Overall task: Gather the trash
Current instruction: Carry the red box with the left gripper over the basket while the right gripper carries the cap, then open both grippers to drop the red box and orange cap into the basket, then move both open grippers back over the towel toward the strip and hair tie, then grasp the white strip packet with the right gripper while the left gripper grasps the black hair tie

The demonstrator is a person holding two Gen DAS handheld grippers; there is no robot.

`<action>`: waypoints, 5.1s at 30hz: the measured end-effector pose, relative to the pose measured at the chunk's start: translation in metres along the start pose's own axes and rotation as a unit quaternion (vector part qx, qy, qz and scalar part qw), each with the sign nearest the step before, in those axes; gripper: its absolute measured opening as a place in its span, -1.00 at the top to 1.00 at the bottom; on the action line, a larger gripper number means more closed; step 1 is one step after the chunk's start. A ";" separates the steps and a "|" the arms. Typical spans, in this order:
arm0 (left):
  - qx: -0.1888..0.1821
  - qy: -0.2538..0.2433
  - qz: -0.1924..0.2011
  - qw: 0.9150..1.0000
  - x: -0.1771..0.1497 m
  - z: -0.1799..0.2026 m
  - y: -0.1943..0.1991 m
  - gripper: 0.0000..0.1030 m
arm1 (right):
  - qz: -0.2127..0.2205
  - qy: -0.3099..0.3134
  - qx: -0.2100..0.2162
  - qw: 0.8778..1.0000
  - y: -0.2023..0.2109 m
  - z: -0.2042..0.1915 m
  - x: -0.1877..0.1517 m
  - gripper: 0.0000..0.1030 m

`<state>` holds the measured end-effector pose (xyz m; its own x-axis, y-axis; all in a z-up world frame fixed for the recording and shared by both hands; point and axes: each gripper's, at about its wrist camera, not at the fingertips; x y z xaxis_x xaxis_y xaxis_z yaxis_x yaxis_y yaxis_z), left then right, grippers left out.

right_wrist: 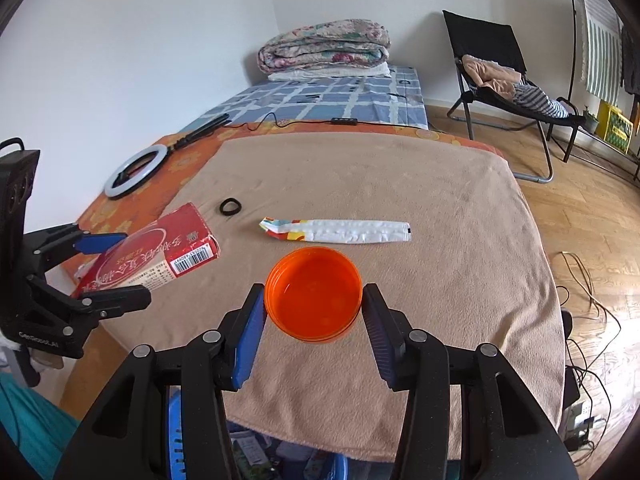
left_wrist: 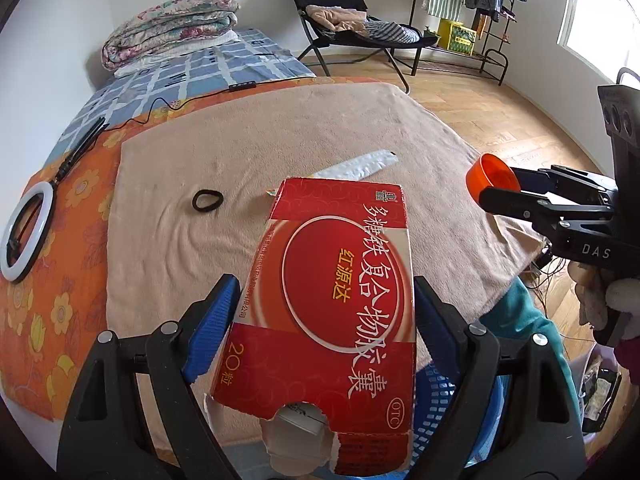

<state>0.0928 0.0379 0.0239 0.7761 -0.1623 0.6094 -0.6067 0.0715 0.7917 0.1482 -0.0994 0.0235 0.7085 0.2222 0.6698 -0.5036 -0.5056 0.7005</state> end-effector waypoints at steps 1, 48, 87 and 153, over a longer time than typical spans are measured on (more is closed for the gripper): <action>-0.003 0.002 0.000 1.000 -0.006 0.003 0.004 -0.69 | -0.001 0.000 0.001 1.000 0.003 -0.001 -0.005 0.09; -0.081 -0.055 -0.125 0.987 -0.133 0.102 -0.031 -0.72 | -0.151 -0.040 0.023 0.987 -0.019 0.004 -0.181 0.09; -0.076 -0.043 -0.115 0.990 -0.128 0.092 -0.026 -0.73 | -0.155 -0.052 -0.009 0.986 -0.020 0.005 -0.178 -0.31; 0.059 0.143 -0.033 0.987 0.027 -0.150 -0.152 -0.47 | -0.075 -0.239 0.022 0.968 -0.179 0.071 0.049 -0.50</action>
<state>0.2323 0.1706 -0.0735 0.8214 0.1235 0.5568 -0.5555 -0.0477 0.8301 0.3079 -0.0577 -0.0865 0.9251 -0.1092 0.3638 -0.3632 -0.5345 0.7631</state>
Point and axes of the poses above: each gripper's, at about its wrist camera, not at the fingertips, and y roughly against the way its jaws point, z to its right, x to its top, and after that the axes turned 10 degrees about -y, right-handed
